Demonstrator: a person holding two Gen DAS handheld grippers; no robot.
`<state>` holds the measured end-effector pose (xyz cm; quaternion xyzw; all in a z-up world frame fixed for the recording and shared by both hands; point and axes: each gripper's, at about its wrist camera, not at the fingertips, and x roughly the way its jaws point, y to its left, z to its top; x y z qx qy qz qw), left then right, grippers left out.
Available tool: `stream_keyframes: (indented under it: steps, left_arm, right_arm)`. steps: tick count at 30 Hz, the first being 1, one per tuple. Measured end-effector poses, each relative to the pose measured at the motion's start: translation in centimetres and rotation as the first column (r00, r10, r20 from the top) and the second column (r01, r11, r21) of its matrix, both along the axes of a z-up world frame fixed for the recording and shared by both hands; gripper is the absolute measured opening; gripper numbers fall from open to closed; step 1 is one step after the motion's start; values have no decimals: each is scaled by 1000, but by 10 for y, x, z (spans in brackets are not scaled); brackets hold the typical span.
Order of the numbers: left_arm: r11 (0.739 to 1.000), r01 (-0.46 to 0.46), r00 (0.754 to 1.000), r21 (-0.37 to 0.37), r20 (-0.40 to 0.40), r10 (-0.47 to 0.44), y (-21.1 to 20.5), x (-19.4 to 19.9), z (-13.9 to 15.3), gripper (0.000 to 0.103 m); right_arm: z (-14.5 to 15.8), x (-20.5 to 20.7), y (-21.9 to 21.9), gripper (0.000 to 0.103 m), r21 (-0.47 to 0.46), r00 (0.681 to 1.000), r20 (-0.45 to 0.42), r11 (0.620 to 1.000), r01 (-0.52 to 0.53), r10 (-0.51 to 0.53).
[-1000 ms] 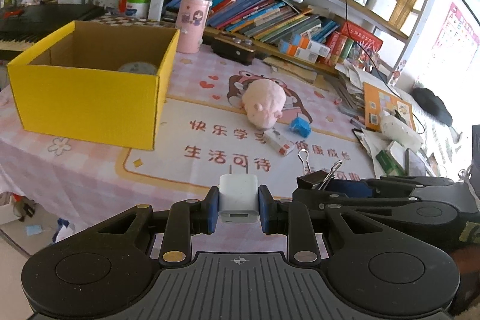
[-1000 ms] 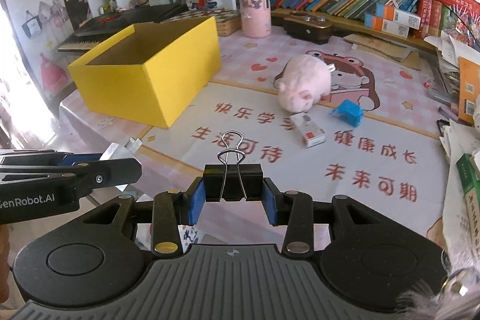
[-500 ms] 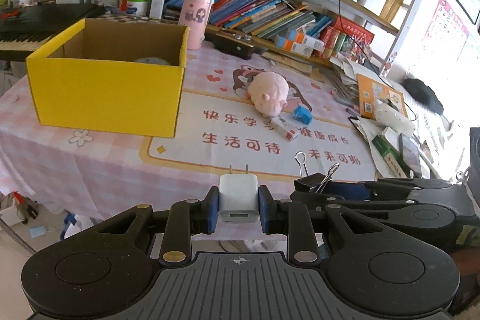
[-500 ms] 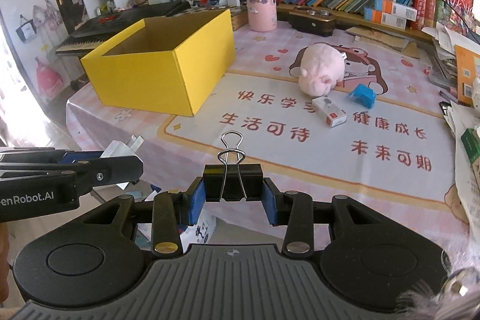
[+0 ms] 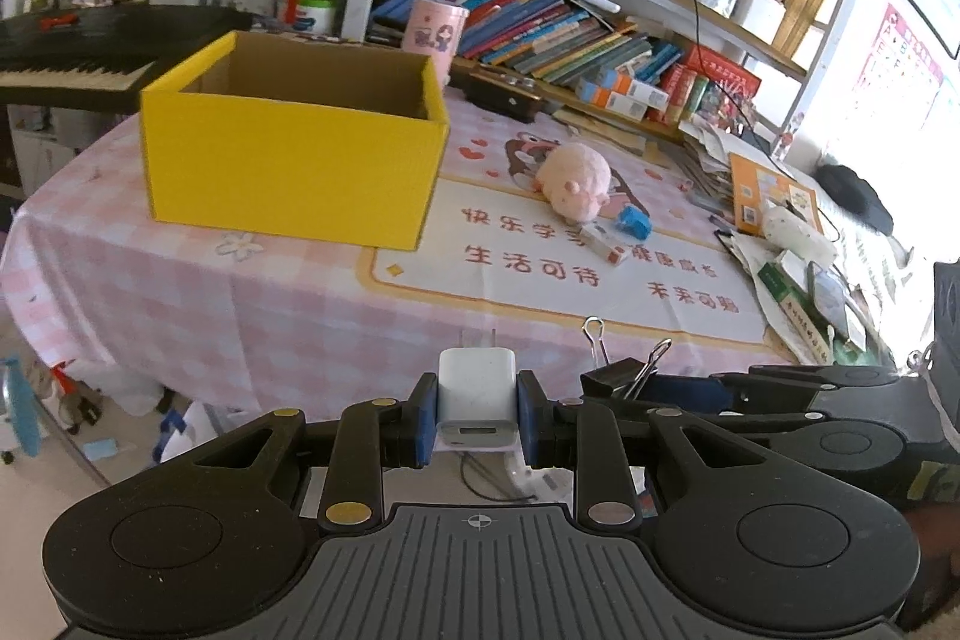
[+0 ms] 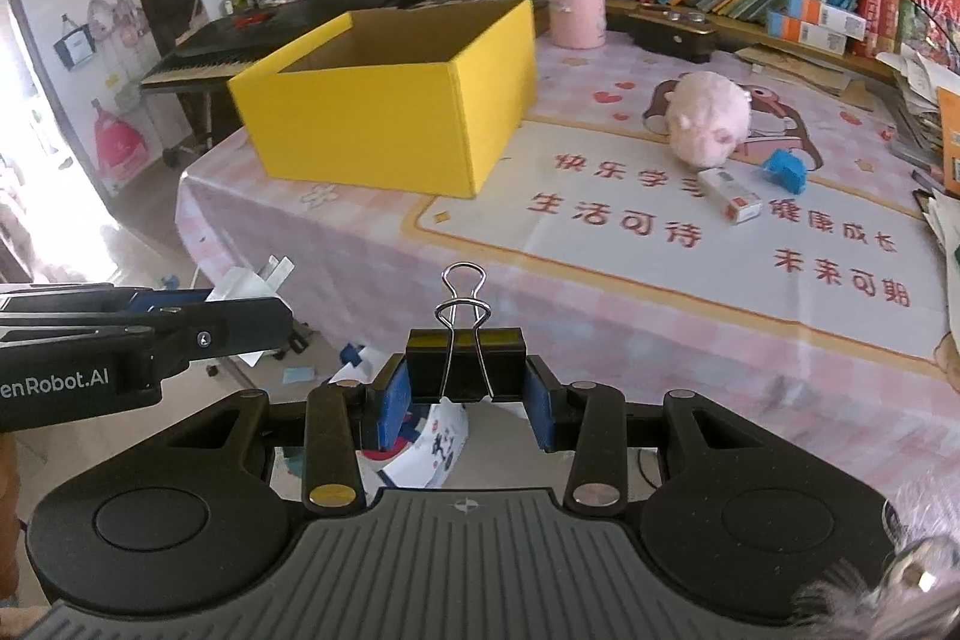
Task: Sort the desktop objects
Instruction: 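Lift the binder clip with the right tool while the left tool lifts the plug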
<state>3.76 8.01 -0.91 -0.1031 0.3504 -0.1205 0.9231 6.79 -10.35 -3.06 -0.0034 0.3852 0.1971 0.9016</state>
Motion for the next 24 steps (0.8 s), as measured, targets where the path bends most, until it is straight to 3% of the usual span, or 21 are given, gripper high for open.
stream_keyframes:
  steps: [24]
  left_arm:
    - [988, -146, 988, -44, 44, 148, 60, -38, 3, 25]
  right_arm:
    - [7, -23, 70, 37, -38, 985, 32, 985, -166, 167]
